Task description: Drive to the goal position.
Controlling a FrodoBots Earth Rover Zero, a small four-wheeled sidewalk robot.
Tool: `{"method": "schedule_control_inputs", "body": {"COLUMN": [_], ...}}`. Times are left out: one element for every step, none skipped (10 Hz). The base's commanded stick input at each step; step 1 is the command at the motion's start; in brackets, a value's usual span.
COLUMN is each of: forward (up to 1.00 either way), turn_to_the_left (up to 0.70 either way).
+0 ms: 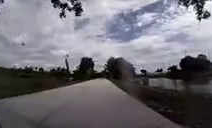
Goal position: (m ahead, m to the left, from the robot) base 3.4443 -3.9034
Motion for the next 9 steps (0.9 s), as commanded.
{"method": "schedule_control_inputs", "body": {"forward": [0.60, 0.60, 0.60, 0.60, 0.60, 0.60, 0.60, 0.60, 0.60], "turn_to_the_left": [0.01, 0.01, 0.01, 0.01, 0.01, 0.01, 0.01, 0.01, 0.01]}}
